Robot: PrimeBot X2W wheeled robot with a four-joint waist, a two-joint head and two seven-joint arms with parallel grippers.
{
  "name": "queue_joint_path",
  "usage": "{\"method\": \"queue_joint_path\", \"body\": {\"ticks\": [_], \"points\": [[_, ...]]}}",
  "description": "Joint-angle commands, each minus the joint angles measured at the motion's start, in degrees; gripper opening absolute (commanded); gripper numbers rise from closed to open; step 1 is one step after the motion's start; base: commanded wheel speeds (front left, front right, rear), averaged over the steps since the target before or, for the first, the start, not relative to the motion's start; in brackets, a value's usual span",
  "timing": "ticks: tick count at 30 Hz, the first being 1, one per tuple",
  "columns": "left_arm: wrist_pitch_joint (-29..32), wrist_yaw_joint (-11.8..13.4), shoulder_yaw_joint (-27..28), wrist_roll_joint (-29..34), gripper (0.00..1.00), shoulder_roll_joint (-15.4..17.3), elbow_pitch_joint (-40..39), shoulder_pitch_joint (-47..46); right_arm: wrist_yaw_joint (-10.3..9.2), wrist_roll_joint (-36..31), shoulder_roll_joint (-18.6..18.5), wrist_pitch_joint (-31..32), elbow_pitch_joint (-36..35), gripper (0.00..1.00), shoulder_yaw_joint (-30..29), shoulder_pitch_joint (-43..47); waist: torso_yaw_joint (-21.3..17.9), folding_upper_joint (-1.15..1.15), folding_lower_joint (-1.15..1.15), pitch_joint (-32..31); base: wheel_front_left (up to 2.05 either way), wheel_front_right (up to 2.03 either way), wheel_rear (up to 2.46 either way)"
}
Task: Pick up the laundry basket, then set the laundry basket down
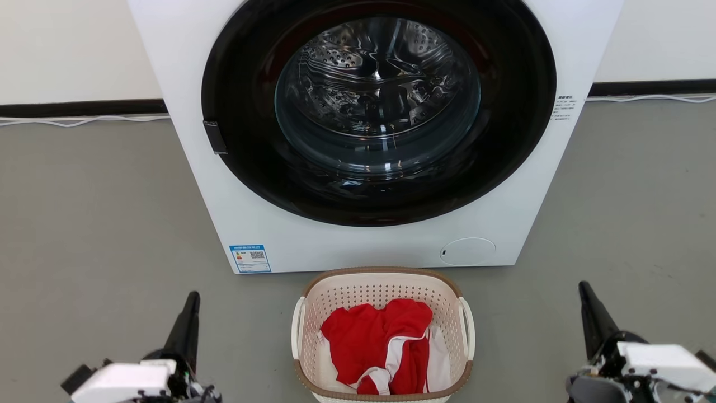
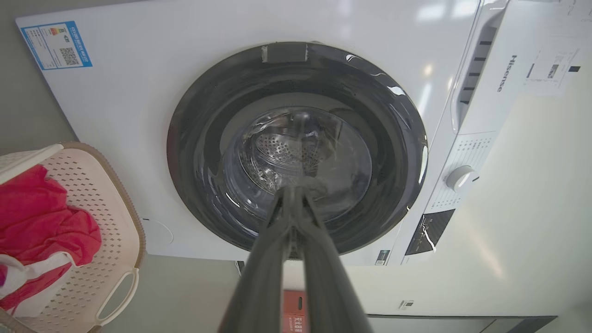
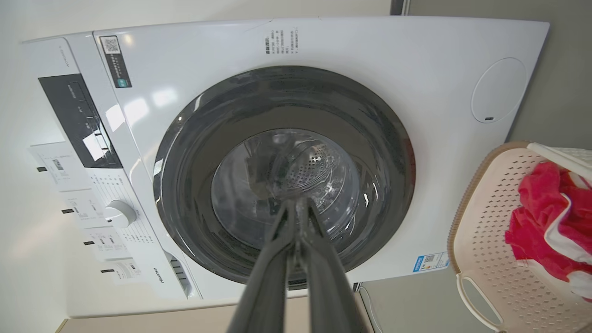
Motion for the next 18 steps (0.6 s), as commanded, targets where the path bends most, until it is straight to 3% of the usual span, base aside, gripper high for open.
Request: {"method": "queue_joint_path", "body": {"ticks": [1, 10, 18], "points": [[-0.08, 0.01, -0.02, 0.00, 1.00, -0.11, 0.54, 0.22, -0.01, -0.02, 0.02, -0.01, 0.44, 1.00, 0.09, 0.26, 0.00, 0.00, 0.00, 0.00, 0.00, 0.00, 0.00], [-1.32, 0.00, -0.89, 0.59, 1.00, -0.30, 1.77, 1.15, 0.00, -0.83, 0.19, -1.25, 0.90, 1.00, 0.64, 1.45, 0.00, 0.00, 0.13, -0.13, 0.00, 0.00, 0.00], [-2.67, -0.03, -1.51, 2.53, 1.00, -0.22, 2.13, 1.13, 0.03, -3.88, 0.15, -2.59, 0.14, 1.00, 1.06, 1.92, 0.06, 0.00, 0.00, -0.04, 0.00, 0.00, 0.00]]}}
